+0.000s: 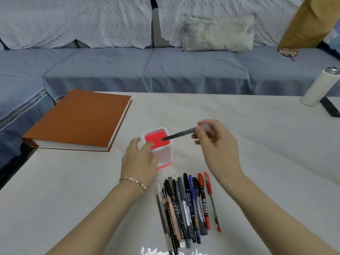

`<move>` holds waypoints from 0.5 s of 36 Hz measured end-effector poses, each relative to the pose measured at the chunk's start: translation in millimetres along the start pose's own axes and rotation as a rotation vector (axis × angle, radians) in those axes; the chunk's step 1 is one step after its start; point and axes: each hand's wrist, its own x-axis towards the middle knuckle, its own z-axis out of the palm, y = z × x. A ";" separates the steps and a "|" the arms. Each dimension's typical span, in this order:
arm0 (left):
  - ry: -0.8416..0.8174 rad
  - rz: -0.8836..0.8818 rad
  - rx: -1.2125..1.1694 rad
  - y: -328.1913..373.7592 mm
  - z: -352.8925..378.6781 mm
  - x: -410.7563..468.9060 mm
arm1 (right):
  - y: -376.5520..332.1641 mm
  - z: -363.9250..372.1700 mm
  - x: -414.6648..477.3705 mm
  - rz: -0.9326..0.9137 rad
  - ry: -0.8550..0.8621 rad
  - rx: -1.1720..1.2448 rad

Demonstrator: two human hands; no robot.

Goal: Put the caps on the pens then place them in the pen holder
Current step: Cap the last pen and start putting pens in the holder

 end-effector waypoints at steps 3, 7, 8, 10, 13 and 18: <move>-0.144 -0.025 0.080 -7.8 5.3 9.2 | 3.7 28.8 19.6 -0.017 -0.042 -0.159; -0.166 -0.003 0.033 -15.3 11.1 15.8 | 17.4 55.1 24.6 0.037 -0.177 -0.311; -0.155 0.006 0.005 -17.0 11.4 16.7 | 19.2 57.3 23.0 0.061 -0.205 -0.314; -0.130 0.016 -0.060 -22.2 11.0 16.5 | 22.0 55.1 18.4 0.111 -0.237 -0.301; -0.076 0.026 -0.135 -35.2 2.7 6.4 | 29.2 35.5 8.5 0.141 -0.228 -0.374; 0.063 0.011 -0.238 -61.9 -21.0 -29.2 | 63.5 -14.9 -13.2 0.307 -0.302 -0.745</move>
